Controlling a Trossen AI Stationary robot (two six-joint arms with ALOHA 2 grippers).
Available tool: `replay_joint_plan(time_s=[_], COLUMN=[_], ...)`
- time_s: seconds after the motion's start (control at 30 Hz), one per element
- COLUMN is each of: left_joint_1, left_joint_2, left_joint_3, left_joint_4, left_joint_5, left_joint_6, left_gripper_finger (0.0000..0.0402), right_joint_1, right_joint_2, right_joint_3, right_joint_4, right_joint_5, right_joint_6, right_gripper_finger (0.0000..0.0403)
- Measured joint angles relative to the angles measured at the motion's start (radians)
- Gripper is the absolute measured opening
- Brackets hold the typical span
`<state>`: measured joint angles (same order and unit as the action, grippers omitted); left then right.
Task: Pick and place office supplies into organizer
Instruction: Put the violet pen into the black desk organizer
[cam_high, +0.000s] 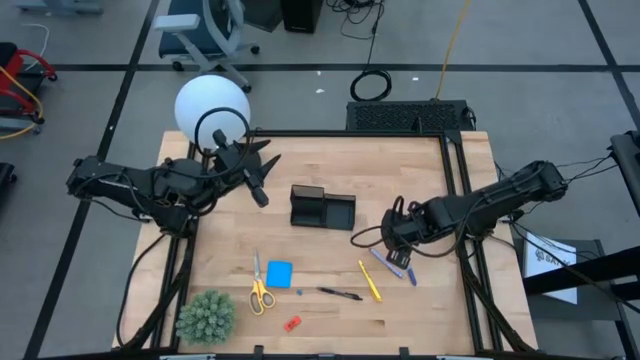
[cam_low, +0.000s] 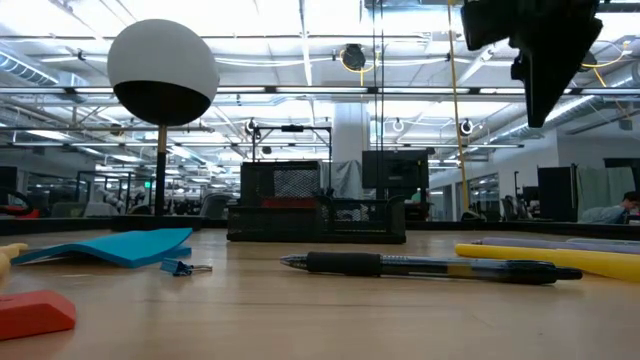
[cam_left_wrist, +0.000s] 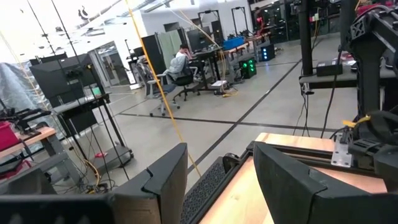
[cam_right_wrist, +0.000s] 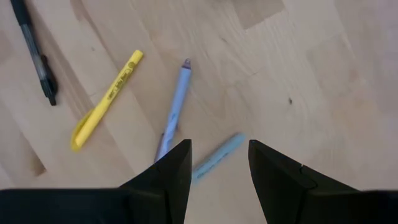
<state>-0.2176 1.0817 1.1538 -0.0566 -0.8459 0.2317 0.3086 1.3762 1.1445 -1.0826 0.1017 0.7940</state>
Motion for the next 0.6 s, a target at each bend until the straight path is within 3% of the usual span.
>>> replay_joint_plan(time_s=[0.2, 0.6], left_joint_1=[0.000, 0.000], left_joint_2=[0.000, 0.000], left_joint_3=[0.000, 0.000], left_joint_4=[0.000, 0.000], left_joint_5=[0.000, 0.000], left_joint_6=[0.000, 0.000], left_gripper_finger=[0.0191, 0.0191], right_joint_1=[-0.006, -0.029], right_joint_2=[0.006, 0.102], right_joint_3=[-0.068, -0.076], right_joint_4=[0.084, 0.100], right_joint_5=[-0.002, -0.027], right_joint_6=[0.070, 0.087], right_gripper_finger=[0.0153, 0.0153])
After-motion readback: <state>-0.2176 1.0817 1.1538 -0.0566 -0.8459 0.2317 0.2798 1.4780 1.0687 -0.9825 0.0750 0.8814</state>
